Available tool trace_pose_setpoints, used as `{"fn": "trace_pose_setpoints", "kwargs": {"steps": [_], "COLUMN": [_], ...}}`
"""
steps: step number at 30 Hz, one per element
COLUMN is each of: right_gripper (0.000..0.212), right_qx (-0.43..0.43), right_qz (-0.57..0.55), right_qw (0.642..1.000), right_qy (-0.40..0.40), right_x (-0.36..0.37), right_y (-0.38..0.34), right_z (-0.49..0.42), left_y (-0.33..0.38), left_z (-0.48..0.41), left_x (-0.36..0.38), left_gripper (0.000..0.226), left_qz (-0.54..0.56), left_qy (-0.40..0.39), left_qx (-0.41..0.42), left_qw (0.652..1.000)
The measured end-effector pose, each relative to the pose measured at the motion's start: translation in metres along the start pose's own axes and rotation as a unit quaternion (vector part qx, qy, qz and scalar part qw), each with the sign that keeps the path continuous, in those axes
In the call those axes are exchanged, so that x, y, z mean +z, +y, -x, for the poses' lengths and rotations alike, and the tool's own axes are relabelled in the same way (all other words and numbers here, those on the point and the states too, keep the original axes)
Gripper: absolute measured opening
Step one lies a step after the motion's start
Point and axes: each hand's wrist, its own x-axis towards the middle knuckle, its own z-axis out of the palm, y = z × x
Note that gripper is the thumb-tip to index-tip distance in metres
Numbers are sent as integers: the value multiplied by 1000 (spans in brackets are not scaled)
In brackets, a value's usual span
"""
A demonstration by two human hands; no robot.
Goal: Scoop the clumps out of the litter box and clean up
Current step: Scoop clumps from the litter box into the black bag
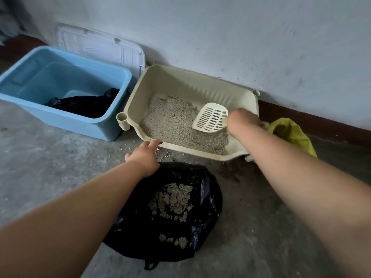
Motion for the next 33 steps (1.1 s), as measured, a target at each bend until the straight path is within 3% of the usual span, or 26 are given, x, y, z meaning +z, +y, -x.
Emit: {"fn": "trace_pose_setpoints", "kwargs": {"steps": [7, 12, 16, 22, 25, 29, 33], "right_gripper": [16, 9, 19, 21, 15, 10, 21], "right_qx": [-94, -148, -149, -203, -213, -180, -132], "right_qz": [312, 415, 480, 448, 391, 307, 276], "right_qw": [944, 894, 860, 866, 892, 933, 952], "right_qy": [46, 74, 90, 85, 80, 57, 26], "right_x": [-3, -11, -13, 2, 2, 5, 11], "right_y": [-4, -17, -24, -15, -7, 11, 21], "right_z": [-22, -31, -37, -44, -48, -40, -31], "left_y": [11, 21, 24, 26, 23, 24, 23], "left_z": [-13, -22, -28, -33, -34, -36, -36], "left_x": [5, 9, 13, 18, 17, 15, 13], "left_gripper": [77, 78, 81, 86, 85, 84, 85], "left_qz": [-38, -79, -121, -140, -144, -153, -156], "left_qy": [-24, -33, -56, -90, -86, -94, -110], "left_qx": [15, 22, 27, 37, 42, 43, 36], "left_qw": [999, 996, 991, 985, 985, 983, 981]}}
